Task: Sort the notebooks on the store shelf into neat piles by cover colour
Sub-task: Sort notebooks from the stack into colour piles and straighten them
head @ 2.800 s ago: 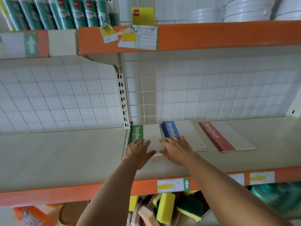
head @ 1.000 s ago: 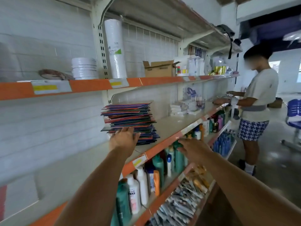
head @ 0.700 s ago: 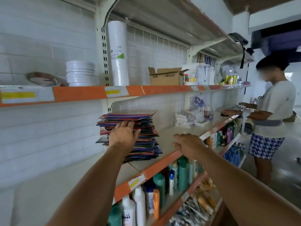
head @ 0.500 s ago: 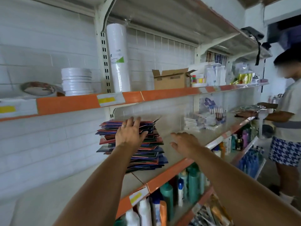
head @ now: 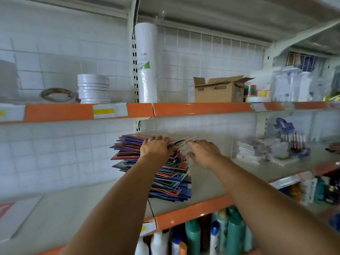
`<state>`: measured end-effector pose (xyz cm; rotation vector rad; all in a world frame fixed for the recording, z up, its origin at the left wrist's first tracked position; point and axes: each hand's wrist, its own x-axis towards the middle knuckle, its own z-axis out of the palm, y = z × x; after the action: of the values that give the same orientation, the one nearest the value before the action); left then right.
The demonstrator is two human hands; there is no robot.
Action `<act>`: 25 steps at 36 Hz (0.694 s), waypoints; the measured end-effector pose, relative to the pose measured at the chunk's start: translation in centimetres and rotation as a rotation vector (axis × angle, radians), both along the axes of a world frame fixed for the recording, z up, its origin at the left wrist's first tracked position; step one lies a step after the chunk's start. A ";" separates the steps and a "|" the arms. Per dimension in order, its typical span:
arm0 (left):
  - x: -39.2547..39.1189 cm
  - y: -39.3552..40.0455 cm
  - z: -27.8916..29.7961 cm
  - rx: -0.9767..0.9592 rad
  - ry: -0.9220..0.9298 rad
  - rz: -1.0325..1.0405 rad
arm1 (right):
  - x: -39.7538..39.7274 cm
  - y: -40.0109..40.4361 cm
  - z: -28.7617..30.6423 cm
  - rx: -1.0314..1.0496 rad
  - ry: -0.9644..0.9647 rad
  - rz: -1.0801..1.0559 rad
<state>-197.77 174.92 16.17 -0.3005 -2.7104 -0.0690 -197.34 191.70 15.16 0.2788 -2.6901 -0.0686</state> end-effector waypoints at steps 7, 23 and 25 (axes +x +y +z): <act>1.5 -0.3 0.8 0.009 0.062 0.123 | -1.6 -0.1 -0.2 -0.050 0.058 0.104; -0.1 -0.6 1.9 -0.153 0.092 0.212 | -3.4 -2.3 0.4 -0.177 0.124 0.246; -0.2 -0.5 1.9 -0.163 0.092 0.235 | -3.5 -2.3 0.6 -0.204 0.042 0.255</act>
<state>-198.01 174.38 18.08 -0.0288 -2.6435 0.2288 -200.86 189.42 15.74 0.5446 -2.5708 0.2713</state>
